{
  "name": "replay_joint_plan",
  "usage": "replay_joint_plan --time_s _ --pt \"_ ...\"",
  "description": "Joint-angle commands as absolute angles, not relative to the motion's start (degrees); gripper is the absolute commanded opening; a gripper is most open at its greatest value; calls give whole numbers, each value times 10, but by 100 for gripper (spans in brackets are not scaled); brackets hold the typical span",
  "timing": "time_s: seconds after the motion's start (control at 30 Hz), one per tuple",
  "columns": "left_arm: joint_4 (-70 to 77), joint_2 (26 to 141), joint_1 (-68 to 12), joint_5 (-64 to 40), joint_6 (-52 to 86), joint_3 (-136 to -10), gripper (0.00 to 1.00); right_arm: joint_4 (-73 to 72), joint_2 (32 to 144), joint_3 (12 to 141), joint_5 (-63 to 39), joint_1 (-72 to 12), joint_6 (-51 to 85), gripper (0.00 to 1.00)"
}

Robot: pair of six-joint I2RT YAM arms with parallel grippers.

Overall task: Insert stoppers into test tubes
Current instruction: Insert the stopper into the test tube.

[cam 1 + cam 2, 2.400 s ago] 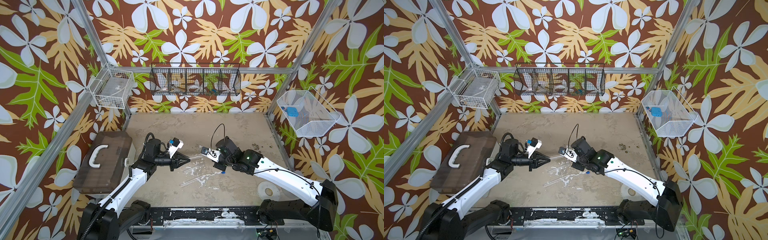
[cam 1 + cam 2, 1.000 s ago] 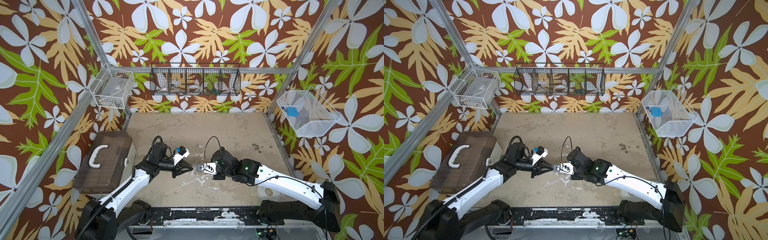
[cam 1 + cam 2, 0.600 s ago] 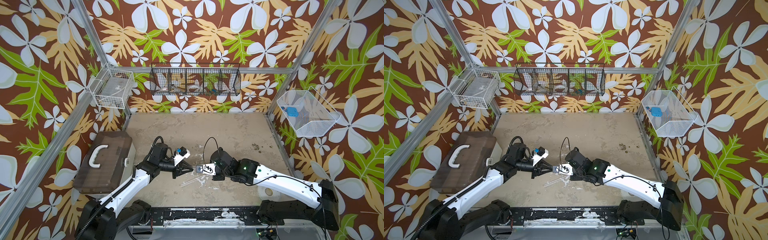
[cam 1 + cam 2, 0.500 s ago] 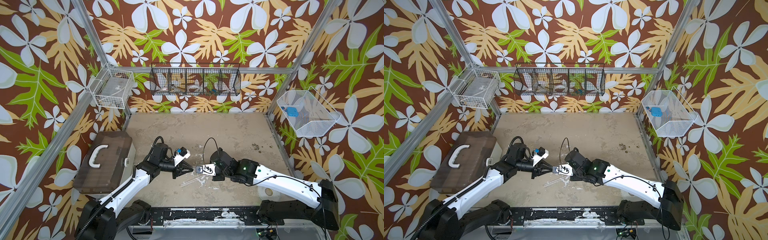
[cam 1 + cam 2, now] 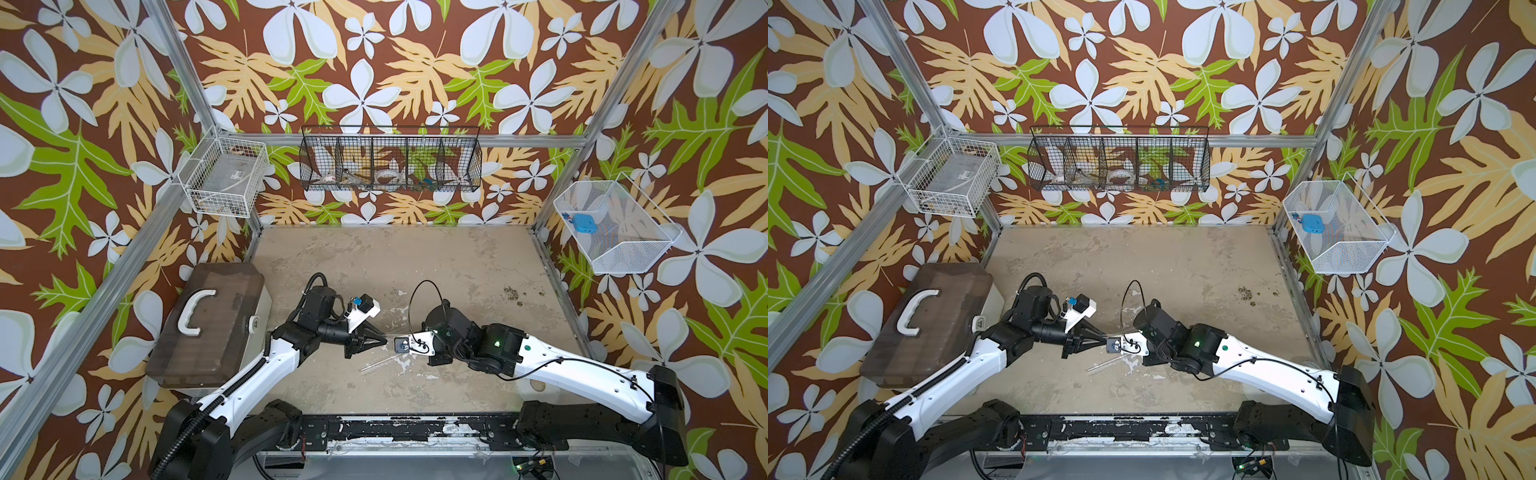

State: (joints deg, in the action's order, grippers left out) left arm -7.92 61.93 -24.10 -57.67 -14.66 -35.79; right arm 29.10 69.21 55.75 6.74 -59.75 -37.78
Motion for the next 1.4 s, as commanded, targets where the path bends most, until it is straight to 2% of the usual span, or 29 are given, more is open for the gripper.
replay_joint_plan --time_s 0.0,0.43,0.53,0.7,0.87,0.97,1.17,1.27,1.37 --pt "-36 616 -242 -598 -111 -354 0 212 698 567 40 -601 -365 11" --pt "-23 614 -241 -598 -107 -347 0 214 735 596 49 -615 -351 14" --pt "-21 612 -240 -597 -102 -346 0 217 741 600 56 -615 -355 18" --pt "-14 605 -230 -598 -92 -341 0 230 734 600 71 -614 -360 31" --pt "5 600 -217 -605 -71 -333 0 247 714 600 59 -615 -347 37" --pt "27 597 -207 -612 -46 -328 0 267 690 606 28 -606 -325 40" --pt "100 586 -181 -613 38 -313 0 265 617 592 -94 -540 -204 63" --pt "152 582 -168 -614 100 -302 0 244 593 581 -129 -508 -107 66" --pt "193 580 -165 -620 154 -299 0 224 591 586 -200 -452 9 65"
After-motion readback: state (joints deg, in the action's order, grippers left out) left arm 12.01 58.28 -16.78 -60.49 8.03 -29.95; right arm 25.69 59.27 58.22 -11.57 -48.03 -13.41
